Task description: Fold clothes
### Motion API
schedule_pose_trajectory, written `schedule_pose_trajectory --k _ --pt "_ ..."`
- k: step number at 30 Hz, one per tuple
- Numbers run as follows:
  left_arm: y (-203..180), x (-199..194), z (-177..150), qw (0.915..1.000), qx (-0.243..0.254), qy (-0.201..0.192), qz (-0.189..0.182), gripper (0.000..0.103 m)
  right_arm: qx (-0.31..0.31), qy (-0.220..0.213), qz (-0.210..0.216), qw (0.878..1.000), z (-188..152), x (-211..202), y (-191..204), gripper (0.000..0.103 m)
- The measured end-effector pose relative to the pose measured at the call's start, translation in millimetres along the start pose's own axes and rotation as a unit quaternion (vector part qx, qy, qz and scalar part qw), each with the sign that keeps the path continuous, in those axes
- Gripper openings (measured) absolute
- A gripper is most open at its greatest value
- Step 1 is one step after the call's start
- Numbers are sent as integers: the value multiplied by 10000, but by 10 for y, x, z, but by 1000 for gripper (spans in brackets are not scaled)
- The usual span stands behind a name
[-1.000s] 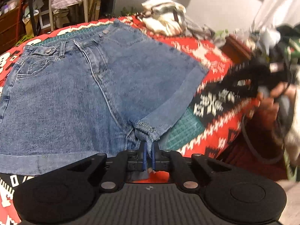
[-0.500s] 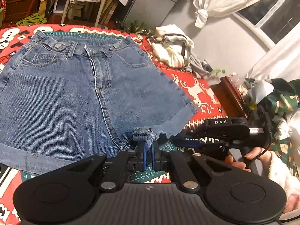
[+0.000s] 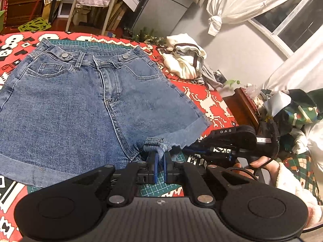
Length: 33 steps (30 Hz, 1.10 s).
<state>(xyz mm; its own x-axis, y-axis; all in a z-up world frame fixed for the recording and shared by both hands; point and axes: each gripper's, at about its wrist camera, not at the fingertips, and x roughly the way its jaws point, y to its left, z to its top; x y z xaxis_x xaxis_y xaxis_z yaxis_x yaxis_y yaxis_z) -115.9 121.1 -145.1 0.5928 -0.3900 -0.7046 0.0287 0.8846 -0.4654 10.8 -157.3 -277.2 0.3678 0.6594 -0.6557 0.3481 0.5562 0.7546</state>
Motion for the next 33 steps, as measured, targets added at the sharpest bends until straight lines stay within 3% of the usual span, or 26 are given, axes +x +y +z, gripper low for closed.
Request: schedule_pose_trajectory --k 10,15,21,24,26,28,33 --pt "23 34 -35 9998 101 144 88 5 -15 -164 -15 9999 -158 -213 -14 0" --pt "-6 244 -178 9969 457 555 330 5 86 -185 -156 9997 -175 -199 -74 0" --pt "-71 429 -317 9902 928 810 652 6 -542 -545 -24 9970 -46 -407 85 3" --pt "-62 439 -317 9901 921 835 655 7 -1159 -1082 -512 9860 169 -615 160 8" --pt "-52 435 -322 9903 884 839 662 10 -1738 -1392 -947 9703 326 -677 260 17" --pt "-37 446 -325 9905 830 869 668 11 -2264 -1631 -1321 9511 478 -726 338 32" --pt "-59 472 -344 9903 785 907 702 11 -2919 -1290 -1442 9367 727 -614 252 33"
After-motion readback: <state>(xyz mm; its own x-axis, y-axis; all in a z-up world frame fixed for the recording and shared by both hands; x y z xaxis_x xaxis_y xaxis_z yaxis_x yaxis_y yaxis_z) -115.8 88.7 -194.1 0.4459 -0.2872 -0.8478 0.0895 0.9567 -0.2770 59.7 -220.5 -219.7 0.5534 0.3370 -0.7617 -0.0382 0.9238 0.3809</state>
